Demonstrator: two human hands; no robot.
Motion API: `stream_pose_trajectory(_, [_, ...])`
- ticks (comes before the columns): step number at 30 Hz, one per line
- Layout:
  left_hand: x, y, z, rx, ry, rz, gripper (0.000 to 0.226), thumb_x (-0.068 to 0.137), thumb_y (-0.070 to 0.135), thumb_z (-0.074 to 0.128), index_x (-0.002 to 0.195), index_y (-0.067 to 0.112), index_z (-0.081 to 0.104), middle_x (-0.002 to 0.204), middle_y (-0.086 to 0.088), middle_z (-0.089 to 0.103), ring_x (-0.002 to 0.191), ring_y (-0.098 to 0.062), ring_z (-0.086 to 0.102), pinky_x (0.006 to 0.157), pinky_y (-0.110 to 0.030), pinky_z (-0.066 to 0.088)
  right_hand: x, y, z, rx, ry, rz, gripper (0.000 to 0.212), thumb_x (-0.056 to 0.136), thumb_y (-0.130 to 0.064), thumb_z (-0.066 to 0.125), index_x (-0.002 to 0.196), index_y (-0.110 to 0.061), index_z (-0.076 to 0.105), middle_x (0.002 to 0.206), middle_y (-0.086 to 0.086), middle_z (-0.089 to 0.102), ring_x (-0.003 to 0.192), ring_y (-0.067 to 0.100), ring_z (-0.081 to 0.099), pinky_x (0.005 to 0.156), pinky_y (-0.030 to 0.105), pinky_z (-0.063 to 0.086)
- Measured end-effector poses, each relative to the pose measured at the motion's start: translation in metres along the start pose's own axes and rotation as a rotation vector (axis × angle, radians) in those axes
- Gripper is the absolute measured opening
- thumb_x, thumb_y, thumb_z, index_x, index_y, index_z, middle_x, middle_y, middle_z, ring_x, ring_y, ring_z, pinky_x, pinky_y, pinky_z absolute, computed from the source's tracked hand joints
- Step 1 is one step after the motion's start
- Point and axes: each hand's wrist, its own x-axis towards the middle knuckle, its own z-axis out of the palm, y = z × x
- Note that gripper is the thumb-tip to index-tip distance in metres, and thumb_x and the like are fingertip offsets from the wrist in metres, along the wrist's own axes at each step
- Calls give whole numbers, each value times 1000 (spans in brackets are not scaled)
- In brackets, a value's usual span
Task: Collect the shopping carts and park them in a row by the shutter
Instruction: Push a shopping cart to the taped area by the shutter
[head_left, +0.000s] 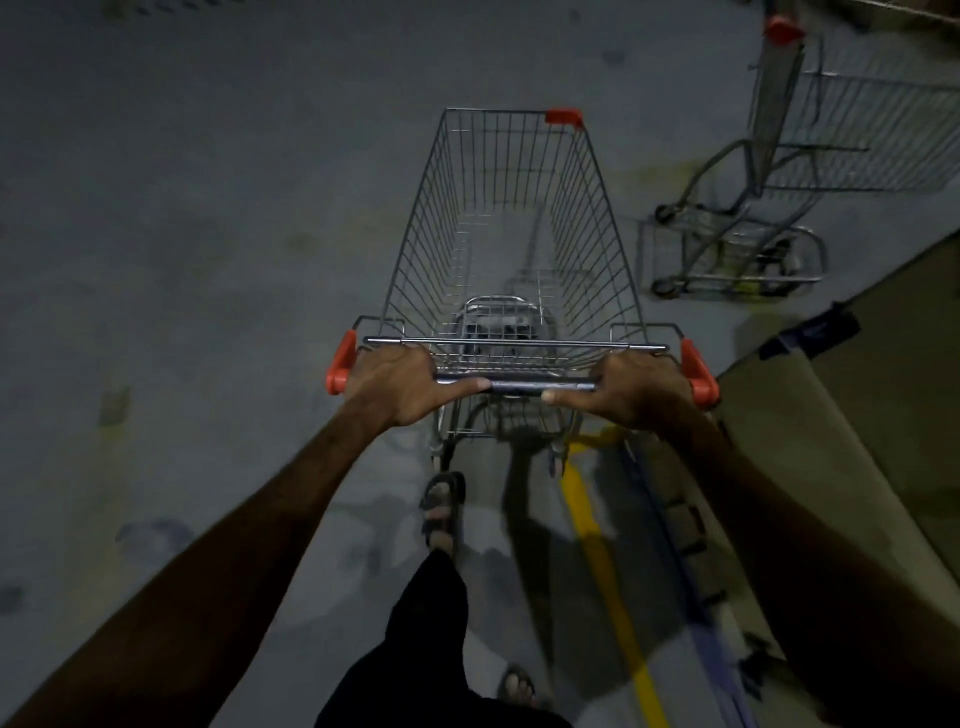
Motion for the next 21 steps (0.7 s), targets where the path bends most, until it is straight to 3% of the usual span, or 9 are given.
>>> stream_pose_trajectory(4, [100, -28, -30, 15, 16, 8, 101, 75, 107, 20, 72, 19, 69, 80, -3, 71, 78, -26, 68, 84, -41, 53, 98, 13, -35, -29, 47, 20, 92, 65, -110, 29, 62, -23, 59, 64, -6, 59, 67, 16, 63, 74, 31, 52])
stream_pose_trajectory(7, [170, -44, -63, 30, -12, 31, 99, 81, 103, 28, 113, 24, 78, 113, -9, 78, 103, -31, 72, 98, -44, 49, 165, 23, -64, -102, 125, -17, 85, 71, -106, 28, 58, -27, 55, 58, -7, 58, 60, 11, 64, 62, 26, 46])
stream_pose_trajectory(8, [192, -49, -72, 21, -37, 38, 95, 83, 101, 30, 113, 24, 77, 115, -9, 77, 103, -31, 71, 101, -45, 48, 186, 27, -72, -116, 139, -26, 84, 73, -104, 28, 59, -27, 58, 56, -8, 57, 57, 10, 63, 59, 25, 45])
stream_pose_trajectory(11, [264, -67, -89, 16, -77, 59, 90, 80, 103, 26, 74, 22, 63, 80, -2, 68, 79, -24, 63, 96, -42, 50, 248, 38, -90, -106, 151, 9, 82, 75, -103, 31, 55, -27, 54, 53, -8, 54, 51, 7, 56, 58, 25, 42])
stream_pose_trajectory(13, [315, -78, -100, 27, -76, 74, 94, 77, 106, 23, 67, 21, 62, 65, 4, 56, 73, -22, 62, 84, -38, 47, 291, 47, -103, -92, 151, 44, 93, 70, -108, 25, 57, -23, 60, 54, -7, 58, 52, 8, 58, 62, 27, 45])
stream_pose_trajectory(17, [418, -94, -128, 27, -64, 121, 91, 80, 103, 25, 61, 21, 58, 61, 6, 52, 63, -16, 54, 78, -36, 44, 387, 75, -131, -79, 150, 63, 98, 68, -110, 19, 58, -22, 61, 55, -8, 58, 55, 10, 58, 66, 31, 48])
stream_pose_trajectory(21, [535, -108, -147, 55, 7, 144, 95, 76, 106, 21, 62, 19, 56, 71, 1, 61, 75, -24, 64, 83, -39, 50, 488, 108, -165, -83, 215, 65, 92, 65, -112, 17, 54, -26, 47, 55, -9, 50, 58, 15, 57, 70, 32, 52])
